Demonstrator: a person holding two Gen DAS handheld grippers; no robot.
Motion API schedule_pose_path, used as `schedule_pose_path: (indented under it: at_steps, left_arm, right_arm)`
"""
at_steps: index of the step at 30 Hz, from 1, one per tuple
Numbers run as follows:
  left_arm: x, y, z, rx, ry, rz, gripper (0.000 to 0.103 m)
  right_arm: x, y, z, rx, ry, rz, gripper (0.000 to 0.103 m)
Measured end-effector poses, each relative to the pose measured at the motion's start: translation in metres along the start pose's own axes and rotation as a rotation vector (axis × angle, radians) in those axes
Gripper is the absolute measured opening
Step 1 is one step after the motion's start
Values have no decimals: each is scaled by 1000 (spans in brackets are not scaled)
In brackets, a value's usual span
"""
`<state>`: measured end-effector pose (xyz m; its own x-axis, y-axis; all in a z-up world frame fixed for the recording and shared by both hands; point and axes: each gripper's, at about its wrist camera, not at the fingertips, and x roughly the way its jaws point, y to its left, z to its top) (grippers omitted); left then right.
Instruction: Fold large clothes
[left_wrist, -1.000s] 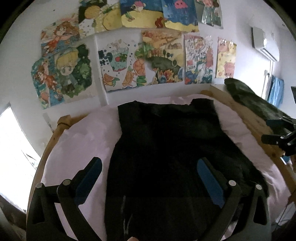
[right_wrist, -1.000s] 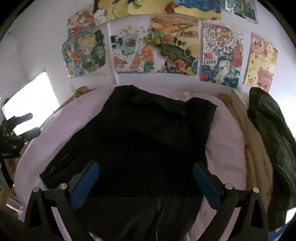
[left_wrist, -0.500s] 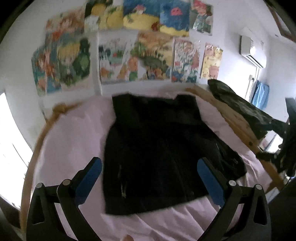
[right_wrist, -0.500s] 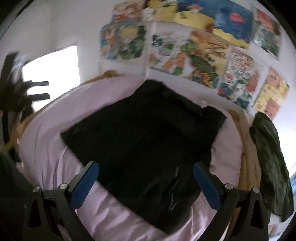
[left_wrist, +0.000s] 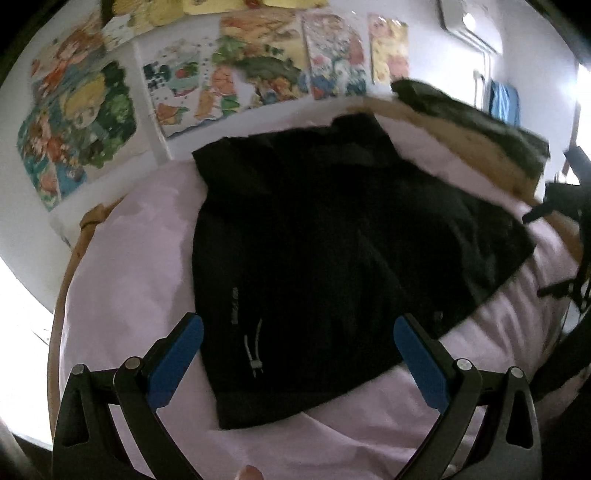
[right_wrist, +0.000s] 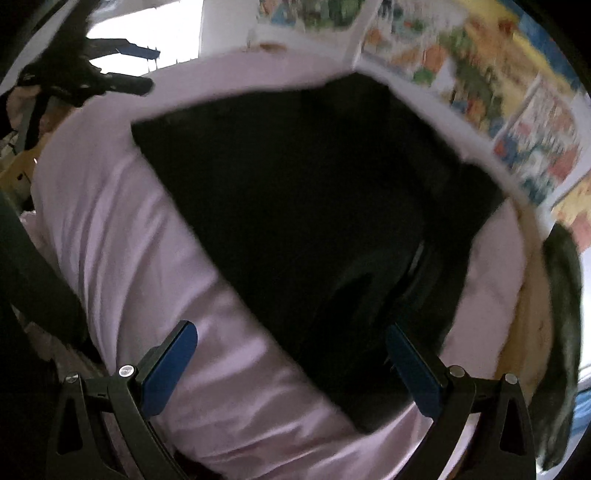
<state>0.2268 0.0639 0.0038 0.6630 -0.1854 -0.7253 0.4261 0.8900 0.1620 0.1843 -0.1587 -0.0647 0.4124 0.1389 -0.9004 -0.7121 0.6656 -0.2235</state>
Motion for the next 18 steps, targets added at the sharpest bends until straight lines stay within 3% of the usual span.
schedule_pose_path:
  at_steps: [5,10,16,18]
  left_arm:
    - [16,-22,-28,169,40,34,101]
    - [38,-23,-50,220,118,59,101]
    - [74,-19,-78,292,253,222,101]
    - [81,-16,-85,302,271,240,101]
  right_arm:
    - [11,-11,-21,6,-11,-47,103]
    - [16,-16,-29,2,-10,-122,103]
    - [21,-24,-25,42,15,-118,103]
    - [20,-29,-23,63,13,-105,103]
